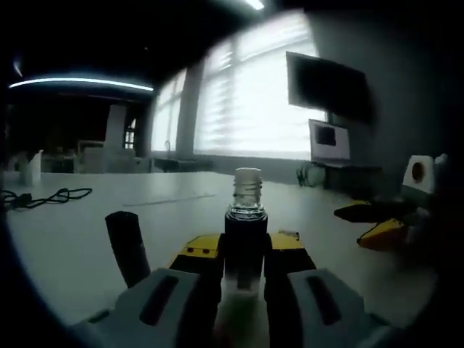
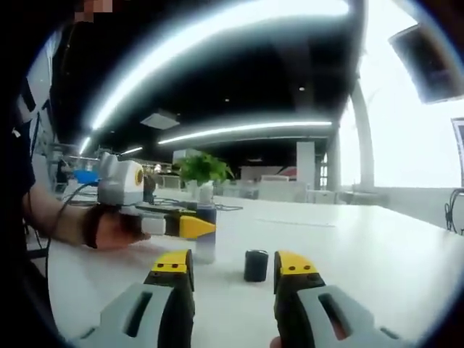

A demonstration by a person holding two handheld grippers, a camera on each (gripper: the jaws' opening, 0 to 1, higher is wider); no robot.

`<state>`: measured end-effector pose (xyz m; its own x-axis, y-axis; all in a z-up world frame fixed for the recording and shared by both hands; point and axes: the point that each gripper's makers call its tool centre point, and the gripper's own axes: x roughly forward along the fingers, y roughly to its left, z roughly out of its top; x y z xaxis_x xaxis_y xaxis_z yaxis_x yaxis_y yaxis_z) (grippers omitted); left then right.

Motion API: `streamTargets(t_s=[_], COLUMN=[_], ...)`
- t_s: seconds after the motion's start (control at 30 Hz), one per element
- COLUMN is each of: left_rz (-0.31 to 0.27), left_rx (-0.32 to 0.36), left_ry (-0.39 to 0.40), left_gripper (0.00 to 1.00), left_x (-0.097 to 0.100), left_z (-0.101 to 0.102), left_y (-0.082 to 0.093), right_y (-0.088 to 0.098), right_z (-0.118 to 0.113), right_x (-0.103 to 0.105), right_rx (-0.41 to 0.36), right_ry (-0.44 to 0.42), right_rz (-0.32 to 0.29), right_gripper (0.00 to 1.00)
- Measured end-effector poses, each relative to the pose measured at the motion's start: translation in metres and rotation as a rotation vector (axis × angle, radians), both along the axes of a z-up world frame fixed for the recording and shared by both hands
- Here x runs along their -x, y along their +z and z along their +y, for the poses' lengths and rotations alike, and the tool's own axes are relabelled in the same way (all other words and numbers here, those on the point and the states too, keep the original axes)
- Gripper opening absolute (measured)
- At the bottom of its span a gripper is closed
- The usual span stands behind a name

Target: Pick up cosmetic bottle twist off cap place on table pick up cap screw tight cap place on table

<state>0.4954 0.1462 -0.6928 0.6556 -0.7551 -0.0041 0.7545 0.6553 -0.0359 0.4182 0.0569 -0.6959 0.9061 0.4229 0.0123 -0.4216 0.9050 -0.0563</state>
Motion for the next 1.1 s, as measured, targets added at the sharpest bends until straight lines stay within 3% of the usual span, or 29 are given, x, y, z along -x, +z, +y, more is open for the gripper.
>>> streamTargets(t_s=[0.23,0.5,0.93,1.1], left_rz=[-0.012,-0.018,-0.004,-0.008], left_rx=[0.029,0.051,0.055,0.037], left_ry=[-0.076,-0.102,-0.167,-0.19], left_gripper=[0.11,0.11,0.11,0.11], left_x=[0.022,0.046,0.084,0.096], left_z=[0.007,0.025,0.045,0.048], left_y=[0.006,0.012,0.009,0.006], right_y=[0.0,0.0,-0.002,-0.005], right_z=[0.0,0.0,-0.002,-0.004], right_x=[0.0,0.0,-0.002,-0.005], right_rx=[0.0,0.001,0.005,0.014], right_ry=[0.0,0.001,-0.019,-0.039], right_rz=[-0.001,-0.002,0.01,0.03], right_gripper=[0.38,0.37,0.37,0.32])
